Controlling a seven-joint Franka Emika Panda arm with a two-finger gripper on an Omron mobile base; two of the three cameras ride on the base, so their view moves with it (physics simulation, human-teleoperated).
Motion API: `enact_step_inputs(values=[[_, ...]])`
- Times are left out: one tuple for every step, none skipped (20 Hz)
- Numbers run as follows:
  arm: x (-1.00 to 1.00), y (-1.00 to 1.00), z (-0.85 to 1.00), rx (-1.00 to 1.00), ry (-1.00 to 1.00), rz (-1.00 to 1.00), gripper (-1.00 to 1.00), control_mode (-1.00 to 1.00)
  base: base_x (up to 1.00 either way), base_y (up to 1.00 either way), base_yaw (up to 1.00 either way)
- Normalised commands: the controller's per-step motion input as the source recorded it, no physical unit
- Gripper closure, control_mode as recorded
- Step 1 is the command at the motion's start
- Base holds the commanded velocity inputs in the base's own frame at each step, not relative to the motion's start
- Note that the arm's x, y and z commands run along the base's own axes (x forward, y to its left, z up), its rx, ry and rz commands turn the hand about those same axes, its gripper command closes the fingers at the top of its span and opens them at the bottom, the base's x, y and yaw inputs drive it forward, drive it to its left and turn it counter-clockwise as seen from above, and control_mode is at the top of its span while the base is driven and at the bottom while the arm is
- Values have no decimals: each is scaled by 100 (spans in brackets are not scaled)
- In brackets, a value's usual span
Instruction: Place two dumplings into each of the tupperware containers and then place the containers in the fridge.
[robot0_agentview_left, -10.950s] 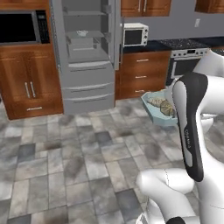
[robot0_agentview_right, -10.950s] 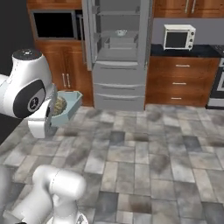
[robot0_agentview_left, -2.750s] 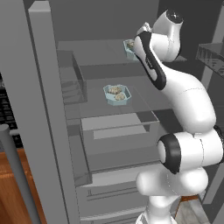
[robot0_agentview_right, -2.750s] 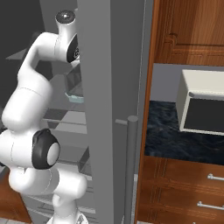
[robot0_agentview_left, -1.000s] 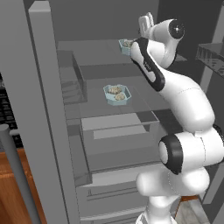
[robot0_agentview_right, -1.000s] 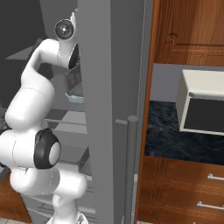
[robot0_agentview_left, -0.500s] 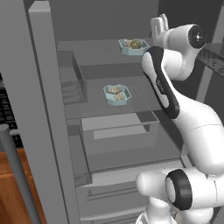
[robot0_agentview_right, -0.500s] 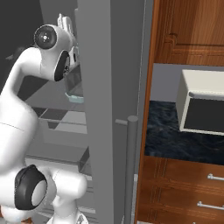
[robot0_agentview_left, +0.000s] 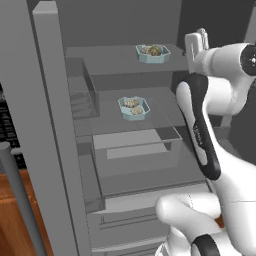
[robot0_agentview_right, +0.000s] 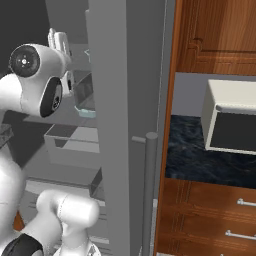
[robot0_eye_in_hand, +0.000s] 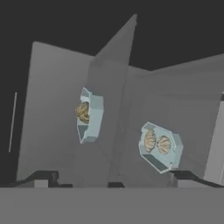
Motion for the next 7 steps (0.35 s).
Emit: enact_step_inputs(values=[[-100, 15, 0, -8, 34, 0, -100, -100, 0, 0, 0], [-100, 24, -18, -12, 34, 0, -100, -100, 0, 0, 0], [-100, 24, -31, -12, 33, 0, -100, -100, 0, 0, 0], [-100, 20, -43, -11, 31, 0, -100, -100, 0, 0, 0], [-100, 14, -37, -7, 31, 0, -100, -100, 0, 0, 0], [-100, 11, -24, -4, 32, 0, -100, -100, 0, 0, 0], [-100, 5, -21, -2, 31, 0, -100, -100, 0, 0, 0]])
